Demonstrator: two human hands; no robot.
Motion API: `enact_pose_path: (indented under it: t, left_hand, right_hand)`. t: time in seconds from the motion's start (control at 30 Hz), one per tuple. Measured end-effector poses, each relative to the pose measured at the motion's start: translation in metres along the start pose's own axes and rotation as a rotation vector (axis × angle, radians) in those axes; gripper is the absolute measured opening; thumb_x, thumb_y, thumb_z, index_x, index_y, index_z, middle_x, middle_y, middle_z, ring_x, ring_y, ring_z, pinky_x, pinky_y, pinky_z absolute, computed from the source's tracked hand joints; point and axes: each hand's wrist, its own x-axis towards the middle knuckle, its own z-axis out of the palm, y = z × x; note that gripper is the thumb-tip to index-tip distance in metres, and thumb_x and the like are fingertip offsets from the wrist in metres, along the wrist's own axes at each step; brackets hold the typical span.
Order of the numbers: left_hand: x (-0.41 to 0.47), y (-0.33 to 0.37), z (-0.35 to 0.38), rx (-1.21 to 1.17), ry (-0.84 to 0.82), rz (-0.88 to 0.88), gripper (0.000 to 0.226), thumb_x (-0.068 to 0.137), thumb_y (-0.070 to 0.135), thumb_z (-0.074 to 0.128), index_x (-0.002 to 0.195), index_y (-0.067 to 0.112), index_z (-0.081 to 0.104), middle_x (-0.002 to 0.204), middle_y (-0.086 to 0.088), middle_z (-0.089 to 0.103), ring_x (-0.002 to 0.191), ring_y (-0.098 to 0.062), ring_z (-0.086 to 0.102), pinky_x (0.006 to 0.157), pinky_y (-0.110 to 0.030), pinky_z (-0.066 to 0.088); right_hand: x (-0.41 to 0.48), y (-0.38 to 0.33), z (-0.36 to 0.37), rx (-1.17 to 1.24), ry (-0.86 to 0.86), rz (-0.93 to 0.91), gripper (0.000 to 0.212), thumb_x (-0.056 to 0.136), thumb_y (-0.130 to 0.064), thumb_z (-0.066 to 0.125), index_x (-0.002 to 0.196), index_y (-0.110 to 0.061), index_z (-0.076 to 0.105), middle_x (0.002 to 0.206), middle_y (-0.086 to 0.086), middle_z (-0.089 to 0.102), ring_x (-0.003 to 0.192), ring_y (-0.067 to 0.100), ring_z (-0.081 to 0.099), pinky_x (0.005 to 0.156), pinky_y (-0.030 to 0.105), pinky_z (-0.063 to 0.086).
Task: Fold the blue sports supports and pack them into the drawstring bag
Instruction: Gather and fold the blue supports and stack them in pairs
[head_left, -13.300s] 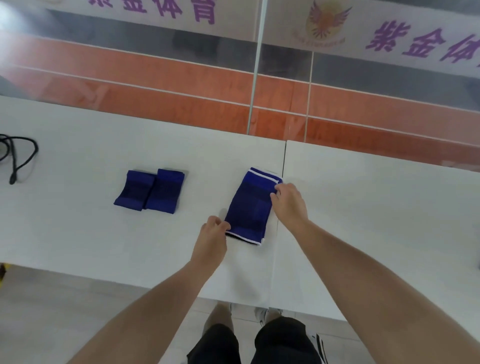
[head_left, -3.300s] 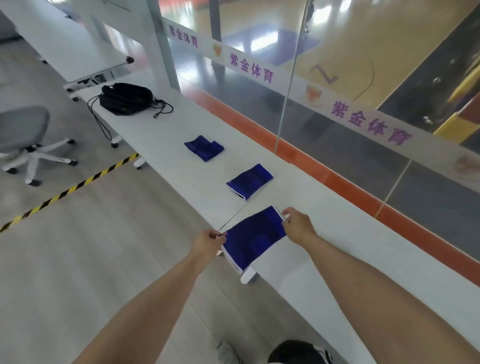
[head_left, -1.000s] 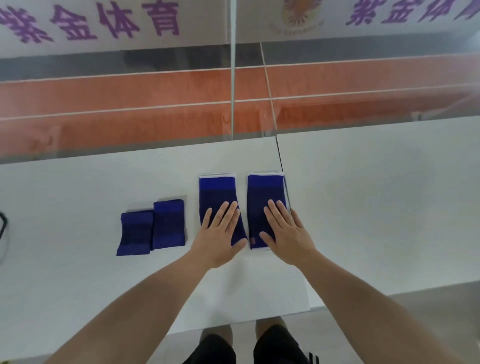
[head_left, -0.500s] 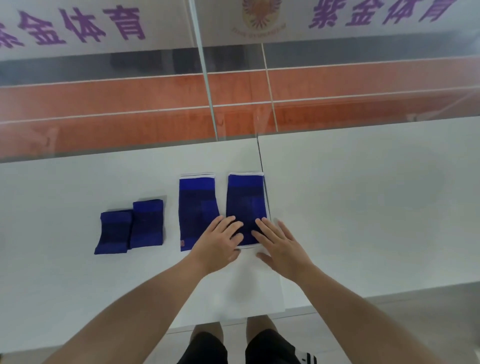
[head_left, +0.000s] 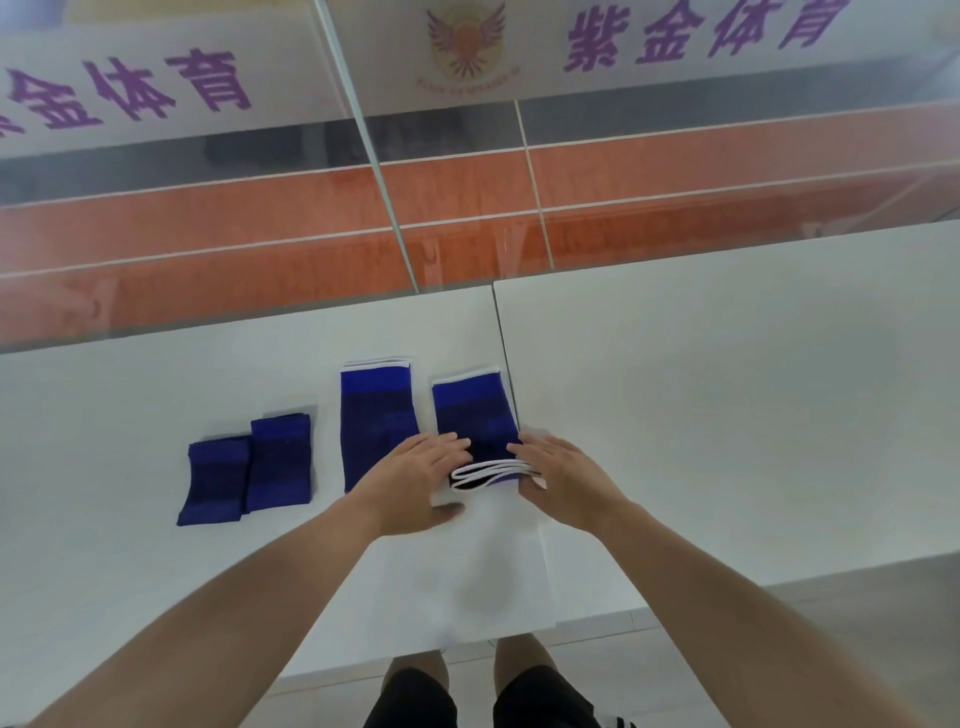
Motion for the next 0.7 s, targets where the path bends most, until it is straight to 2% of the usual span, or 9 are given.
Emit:
enact_pose_path:
  t: [0.1, 0.2, 0.3, 0.4, 0.53, 0.63, 0.7]
  left_hand:
    - [0.004, -0.002, 0.000, -0.028, 0.042, 0.005, 0.041, 0.098, 0.038, 0.058, 0.135, 0.021, 0.061, 0.138, 0.004, 0.061, 0.131, -0.015, 0.053, 0.113, -0.033, 0.040]
    - [0.009, 0.008, -0.012, -0.351, 0.010, -0.229, 0.027, 0.103, 0.032, 0.050, 0.123, 0.022, 0.063, 0.107, 0.003, 0.071, 0.096, -0.017, 0.067, 0.089, -0.035, 0.055]
    - [0.011, 0.011, -0.020, -0.645, 0.010, -0.473, 0.022, 0.104, 0.034, 0.047, 0.111, 0.025, 0.065, 0.087, 0.004, 0.069, 0.076, -0.015, 0.064, 0.076, -0.034, 0.054]
    - [0.014, 0.013, -0.023, -0.801, 0.063, -0.633, 0.022, 0.103, 0.038, 0.047, 0.111, 0.026, 0.064, 0.088, 0.000, 0.070, 0.075, -0.020, 0.066, 0.070, -0.031, 0.053]
    - [0.025, 0.014, -0.021, -0.770, 0.198, -0.673, 0.023, 0.104, 0.035, 0.046, 0.107, 0.020, 0.064, 0.086, 0.003, 0.068, 0.074, -0.013, 0.062, 0.064, -0.023, 0.046]
    - [0.034, 0.012, -0.019, -0.685, 0.324, -0.702, 0.022, 0.104, 0.027, 0.045, 0.095, 0.014, 0.060, 0.087, 0.000, 0.066, 0.079, -0.015, 0.061, 0.069, -0.027, 0.048]
    - [0.039, 0.010, -0.015, -0.583, 0.373, -0.714, 0.023, 0.103, 0.025, 0.046, 0.090, 0.010, 0.058, 0.086, -0.003, 0.063, 0.077, -0.019, 0.059, 0.068, -0.030, 0.048]
  right_hand:
    - [-0.001, -0.001, -0.009, -0.007, -0.052, -0.054, 0.033, 0.087, -0.031, 0.060, 0.117, -0.020, 0.065, 0.125, -0.006, 0.063, 0.112, 0.019, 0.057, 0.100, 0.035, 0.048]
    - [-0.001, -0.002, -0.014, 0.035, -0.109, 0.001, 0.037, 0.085, -0.043, 0.062, 0.119, -0.031, 0.054, 0.117, -0.014, 0.060, 0.105, 0.012, 0.057, 0.095, 0.032, 0.047]
    - [0.003, -0.007, -0.020, 0.270, -0.076, 0.183, 0.050, 0.084, -0.039, 0.070, 0.127, -0.036, 0.045, 0.119, -0.015, 0.062, 0.106, 0.006, 0.059, 0.092, 0.026, 0.049]
    - [0.016, -0.015, -0.018, 0.415, -0.003, 0.325, 0.045, 0.090, -0.026, 0.070, 0.131, -0.028, 0.051, 0.122, -0.011, 0.066, 0.109, 0.005, 0.062, 0.092, 0.025, 0.051]
    - [0.040, -0.022, -0.013, 0.427, 0.063, 0.490, 0.030, 0.097, -0.025, 0.061, 0.126, -0.021, 0.062, 0.105, -0.009, 0.068, 0.099, 0.015, 0.063, 0.083, 0.025, 0.045]
    - [0.059, -0.026, -0.009, 0.378, 0.088, 0.515, 0.020, 0.098, -0.026, 0.056, 0.116, -0.019, 0.064, 0.095, -0.006, 0.067, 0.091, 0.021, 0.063, 0.079, 0.030, 0.047]
    - [0.071, -0.029, -0.006, 0.231, 0.070, 0.472, 0.020, 0.099, -0.028, 0.052, 0.113, -0.016, 0.061, 0.094, -0.001, 0.068, 0.089, 0.025, 0.062, 0.081, 0.036, 0.048]
